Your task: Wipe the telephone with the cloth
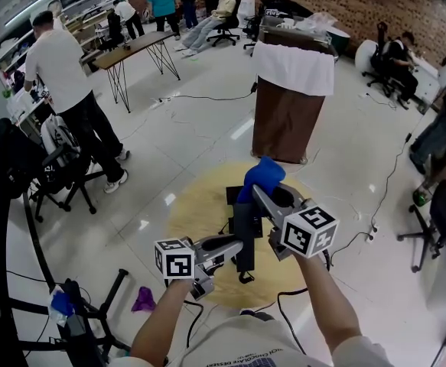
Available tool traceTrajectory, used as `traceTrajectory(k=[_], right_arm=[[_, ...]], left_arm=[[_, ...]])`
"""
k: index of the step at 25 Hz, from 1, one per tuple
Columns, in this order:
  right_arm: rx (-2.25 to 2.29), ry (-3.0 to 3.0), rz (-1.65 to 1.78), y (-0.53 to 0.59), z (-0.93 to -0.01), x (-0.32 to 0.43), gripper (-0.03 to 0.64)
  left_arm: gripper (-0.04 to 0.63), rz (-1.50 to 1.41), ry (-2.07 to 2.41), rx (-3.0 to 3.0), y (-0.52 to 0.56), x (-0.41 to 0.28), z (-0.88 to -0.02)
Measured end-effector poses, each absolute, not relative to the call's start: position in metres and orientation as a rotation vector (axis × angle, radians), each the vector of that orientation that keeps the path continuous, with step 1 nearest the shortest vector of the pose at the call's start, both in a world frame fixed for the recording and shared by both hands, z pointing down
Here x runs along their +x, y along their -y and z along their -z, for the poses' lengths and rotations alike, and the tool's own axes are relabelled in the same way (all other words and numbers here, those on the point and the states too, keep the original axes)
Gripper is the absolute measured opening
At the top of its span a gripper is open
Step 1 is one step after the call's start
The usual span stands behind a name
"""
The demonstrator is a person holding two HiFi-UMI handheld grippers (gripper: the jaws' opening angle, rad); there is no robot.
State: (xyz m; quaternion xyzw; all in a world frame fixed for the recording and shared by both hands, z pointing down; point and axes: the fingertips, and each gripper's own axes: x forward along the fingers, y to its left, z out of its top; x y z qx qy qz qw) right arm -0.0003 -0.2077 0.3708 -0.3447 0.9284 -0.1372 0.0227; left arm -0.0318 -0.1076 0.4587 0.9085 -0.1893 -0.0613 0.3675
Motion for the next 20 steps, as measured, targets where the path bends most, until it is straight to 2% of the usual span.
traceTrajectory(k=[20], right_arm=[[-1.139, -2.972, 0.369, 0.213, -0.416, 0.022, 0.061]], left_arm=[[0.061, 0.143, 0.64, 2.176, 0.192, -0.062, -0.549]])
